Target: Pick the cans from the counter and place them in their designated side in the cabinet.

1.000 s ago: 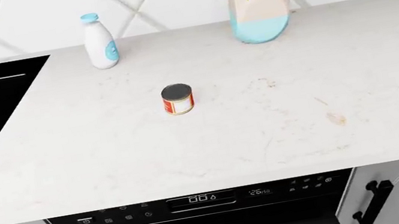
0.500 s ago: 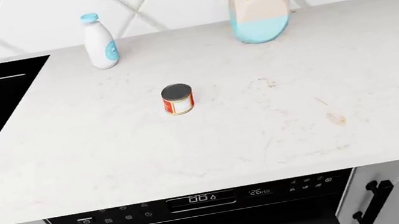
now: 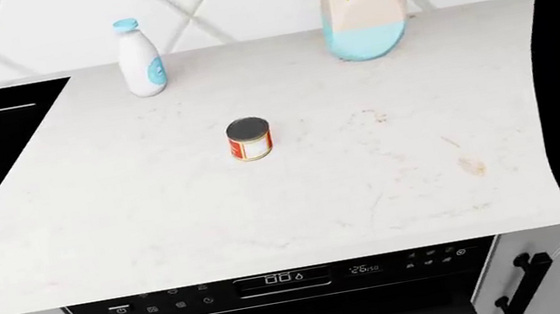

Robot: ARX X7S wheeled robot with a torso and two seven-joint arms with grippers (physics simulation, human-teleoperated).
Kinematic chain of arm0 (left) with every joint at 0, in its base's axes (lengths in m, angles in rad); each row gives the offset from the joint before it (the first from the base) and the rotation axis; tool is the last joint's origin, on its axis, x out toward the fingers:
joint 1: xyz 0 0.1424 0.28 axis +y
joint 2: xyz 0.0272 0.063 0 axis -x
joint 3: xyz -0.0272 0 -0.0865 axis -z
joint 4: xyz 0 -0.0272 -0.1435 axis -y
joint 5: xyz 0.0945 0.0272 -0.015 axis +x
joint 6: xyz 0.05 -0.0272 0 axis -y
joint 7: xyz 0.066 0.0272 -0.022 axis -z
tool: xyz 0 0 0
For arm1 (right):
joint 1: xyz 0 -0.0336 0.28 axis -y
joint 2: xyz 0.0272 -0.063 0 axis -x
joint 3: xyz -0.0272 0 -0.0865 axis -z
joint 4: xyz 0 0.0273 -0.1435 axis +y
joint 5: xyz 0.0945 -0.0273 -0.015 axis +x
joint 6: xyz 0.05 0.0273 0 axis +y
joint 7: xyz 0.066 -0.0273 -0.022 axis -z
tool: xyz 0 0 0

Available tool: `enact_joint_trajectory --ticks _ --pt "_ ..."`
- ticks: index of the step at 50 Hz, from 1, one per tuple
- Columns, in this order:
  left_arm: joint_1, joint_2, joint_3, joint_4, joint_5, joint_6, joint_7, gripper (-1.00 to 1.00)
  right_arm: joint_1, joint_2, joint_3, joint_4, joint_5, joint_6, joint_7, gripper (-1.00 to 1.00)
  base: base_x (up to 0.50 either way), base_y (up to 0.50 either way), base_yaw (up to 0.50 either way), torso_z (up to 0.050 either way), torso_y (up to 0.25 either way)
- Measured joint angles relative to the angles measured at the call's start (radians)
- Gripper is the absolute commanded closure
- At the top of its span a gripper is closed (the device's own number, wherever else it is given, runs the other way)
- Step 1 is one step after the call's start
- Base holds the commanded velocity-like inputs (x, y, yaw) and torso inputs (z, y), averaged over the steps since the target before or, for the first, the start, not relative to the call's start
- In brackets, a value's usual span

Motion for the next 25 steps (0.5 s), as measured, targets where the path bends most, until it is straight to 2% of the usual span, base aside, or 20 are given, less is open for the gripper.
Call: enact_joint_trajectory --ticks 17,25 --pt "0.026 -0.008 -0.009 0.009 0.002 0.011 0.006 -1.00 -0.085 -0.064 -0.032 0.017 0.022 0.006 0.063 -1.00 0.00 0.00 0.00 0.000 0.000" --pt "0.022 -0.011 -0.007 0.009 -0.003 0.012 0.002 -1.00 -0.073 -0.089 -0.060 0.121 0.172 -0.057 0.245 -1.00 0.00 0.00 0.00 0.000 0.000"
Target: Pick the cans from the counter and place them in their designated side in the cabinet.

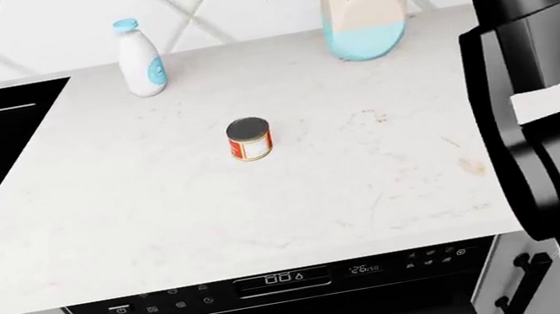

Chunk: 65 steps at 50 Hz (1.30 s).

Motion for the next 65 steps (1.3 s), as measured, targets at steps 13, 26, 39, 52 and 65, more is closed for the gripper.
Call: enact_joint_trajectory --ticks 13,26,39,52,65 --pt "-0.001 -0.003 0.001 0.003 -0.004 0.005 -0.003 -1.00 -0.027 -0.012 -0.055 0.080 0.292 -0.005 0.305 -1.00 0.00 0.00 0.00 0.000 0.000" --pt "0.001 0.003 0.007 0.001 0.003 0.007 0.001 -1.00 -0.074 -0.015 -0.140 0.122 0.460 0.014 0.489 -1.00 0.00 0.00 0.00 0.000 0.000" --pt "0.005 0.005 0.012 0.000 0.008 0.009 0.004 -1.00 -0.113 -0.011 -0.215 0.137 0.581 0.021 0.615 -1.00 0.00 0.00 0.00 0.000 0.000" --pt "0.009 0.003 0.014 -0.004 0.014 0.009 0.011 -1.00 -0.121 -0.016 -0.283 0.191 0.740 -0.057 0.718 -1.00 0.00 0.00 0.00 0.000 0.000" --pt "0.009 -0.002 0.014 -0.005 0.013 0.010 0.014 -1.00 -0.047 -0.020 -0.503 0.326 1.115 -0.272 0.833 -1.00 0.00 0.00 0.00 0.000 0.000"
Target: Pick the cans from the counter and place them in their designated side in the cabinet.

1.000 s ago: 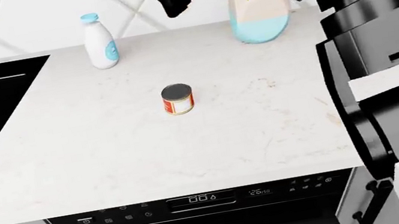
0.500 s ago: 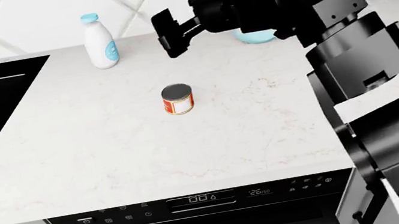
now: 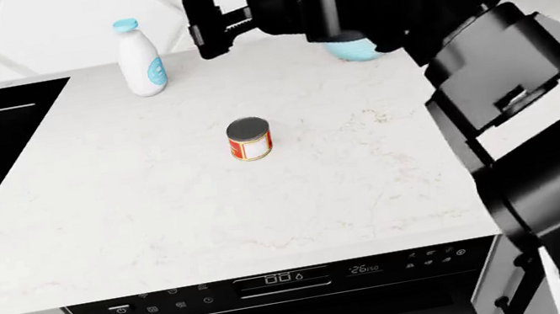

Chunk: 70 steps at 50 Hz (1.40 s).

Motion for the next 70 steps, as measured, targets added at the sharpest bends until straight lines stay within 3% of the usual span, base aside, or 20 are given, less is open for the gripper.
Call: enact_joint_trajectory --ticks 14,27,42,70 --pt "-0.012 0.003 0.007 -0.002 -0.001 0.000 0.000 -1.00 0.094 -0.001 -0.398 0.097 0.436 -0.189 0.113 -1.00 0.00 0.00 0.00 0.000 0.000" --pt "-0.043 0.020 0.033 -0.016 0.004 -0.014 0.006 -1.00 0.243 -0.001 -0.653 0.113 0.690 -0.209 0.109 -1.00 0.00 0.00 0.00 0.000 0.000" --pt "-0.079 0.019 0.049 -0.018 -0.012 -0.025 -0.003 -1.00 0.269 -0.002 -0.737 0.085 0.757 -0.192 0.104 -1.00 0.00 0.00 0.00 0.000 -0.063" --pt "-0.092 0.003 0.051 -0.019 -0.013 -0.026 -0.004 -1.00 0.211 -0.002 -0.753 0.035 0.737 -0.176 0.121 -1.00 0.00 0.00 0.00 0.000 -0.075"
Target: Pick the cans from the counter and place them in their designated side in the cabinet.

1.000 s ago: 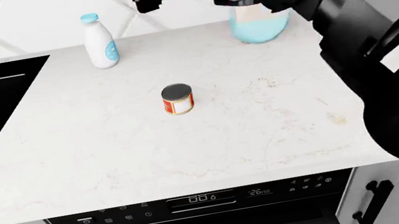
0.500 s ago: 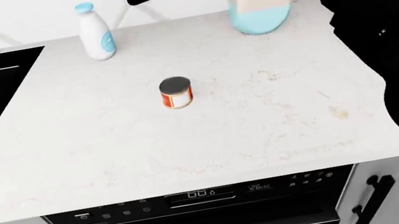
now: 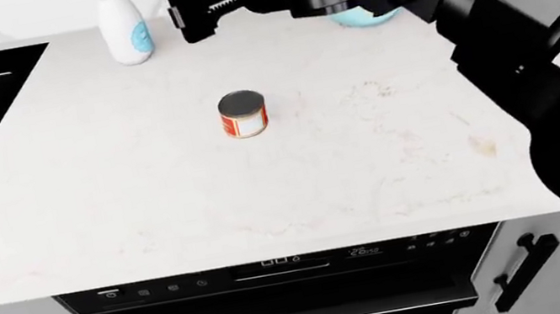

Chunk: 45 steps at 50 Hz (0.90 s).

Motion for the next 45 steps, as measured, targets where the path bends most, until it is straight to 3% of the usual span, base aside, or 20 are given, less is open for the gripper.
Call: enact_joint_trajectory --ticks 45 --pt "-0.018 -0.008 0.012 0.000 -0.007 0.000 -0.002 -1.00 -0.069 0.000 0.002 -0.056 0.002 -0.001 0.032 -1.00 0.00 0.00 0.00 0.000 -0.066"
